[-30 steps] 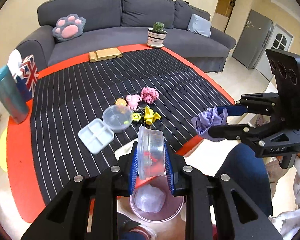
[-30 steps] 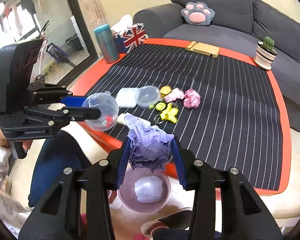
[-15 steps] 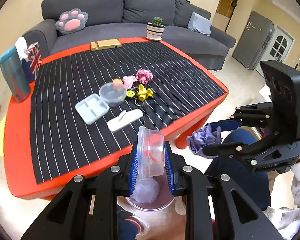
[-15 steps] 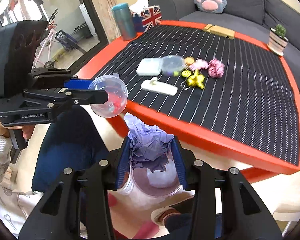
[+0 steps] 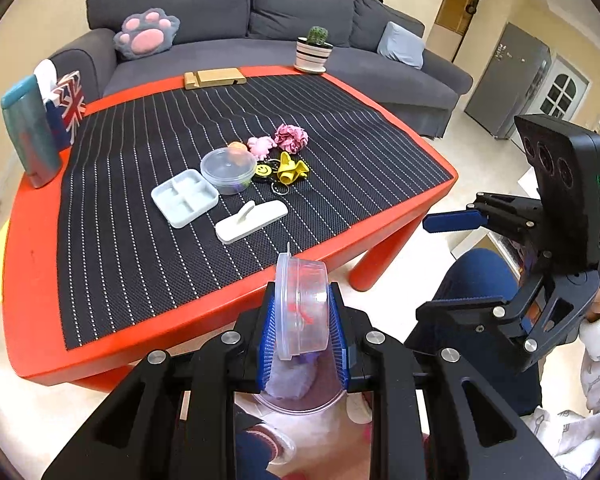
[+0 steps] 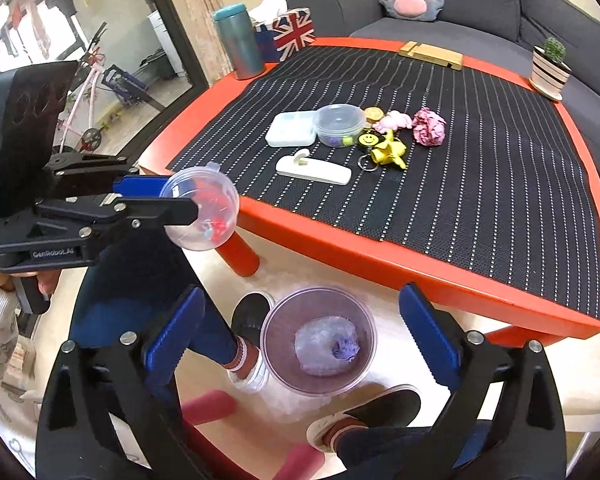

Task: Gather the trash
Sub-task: 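Lower the clear cup into the pink bin and open the left tool, then grasp the yellow toy with the right tool while the left tool reaches toward the white strip, then grasp the white plastic strip with the left tool while the right tool lifts the yellow toy, then drop the yellow toy into the pink bin with the right tool while the left holds the strip, then hold the white strip over the pink bin and open the left tool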

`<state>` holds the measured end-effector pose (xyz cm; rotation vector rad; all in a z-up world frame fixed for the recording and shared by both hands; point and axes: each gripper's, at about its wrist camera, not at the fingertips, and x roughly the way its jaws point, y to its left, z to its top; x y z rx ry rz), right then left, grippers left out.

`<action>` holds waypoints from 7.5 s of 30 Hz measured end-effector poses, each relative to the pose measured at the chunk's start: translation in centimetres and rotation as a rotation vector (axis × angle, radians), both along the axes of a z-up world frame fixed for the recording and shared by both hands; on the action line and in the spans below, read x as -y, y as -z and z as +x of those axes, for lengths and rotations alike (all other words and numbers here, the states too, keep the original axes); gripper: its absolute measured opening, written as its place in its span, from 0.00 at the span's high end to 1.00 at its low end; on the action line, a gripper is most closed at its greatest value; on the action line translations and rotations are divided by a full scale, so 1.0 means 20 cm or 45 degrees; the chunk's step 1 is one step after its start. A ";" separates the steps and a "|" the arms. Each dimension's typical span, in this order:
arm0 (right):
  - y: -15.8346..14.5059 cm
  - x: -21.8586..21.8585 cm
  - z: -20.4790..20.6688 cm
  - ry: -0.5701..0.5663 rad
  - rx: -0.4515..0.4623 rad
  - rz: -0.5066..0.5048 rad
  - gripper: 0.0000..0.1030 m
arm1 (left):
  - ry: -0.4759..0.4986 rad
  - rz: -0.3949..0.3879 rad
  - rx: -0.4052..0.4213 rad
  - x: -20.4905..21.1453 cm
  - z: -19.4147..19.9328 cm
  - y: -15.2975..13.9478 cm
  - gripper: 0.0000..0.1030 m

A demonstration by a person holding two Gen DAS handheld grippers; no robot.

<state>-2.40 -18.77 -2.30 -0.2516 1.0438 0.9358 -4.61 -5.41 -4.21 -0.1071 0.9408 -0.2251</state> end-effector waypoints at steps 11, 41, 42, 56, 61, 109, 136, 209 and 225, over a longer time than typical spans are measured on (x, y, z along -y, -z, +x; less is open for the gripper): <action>-0.02 0.07 0.04 0.099 -0.029 0.010 0.06 | 0.026 0.006 -0.015 0.05 0.01 0.01 0.77; -0.06 0.19 0.09 0.183 0.019 0.023 0.06 | -0.005 0.037 0.032 0.10 0.04 -0.01 0.08; -0.06 0.19 0.09 0.182 0.018 0.022 0.06 | -0.011 0.037 0.031 0.10 0.04 -0.01 0.08; -0.08 0.14 0.12 0.170 0.035 0.022 0.05 | -0.068 0.049 0.039 0.04 0.06 -0.01 0.08; -0.10 0.09 0.19 0.163 0.060 0.023 0.05 | -0.094 0.050 0.050 0.00 0.08 -0.02 0.08; 0.16 -0.35 0.64 -0.100 0.109 -0.155 0.93 | -0.184 -0.013 0.016 -0.19 0.16 0.02 0.07; -0.03 -0.15 0.60 0.021 0.090 -0.045 0.94 | 0.009 0.099 -0.073 -0.11 0.45 0.08 0.08; -0.06 0.02 -0.09 -0.153 0.038 0.039 0.94 | 0.069 0.063 0.024 0.02 0.01 -0.09 0.94; -0.06 0.03 -0.05 -0.028 0.078 0.044 0.08 | 0.065 0.054 0.022 0.02 -0.03 -0.08 0.94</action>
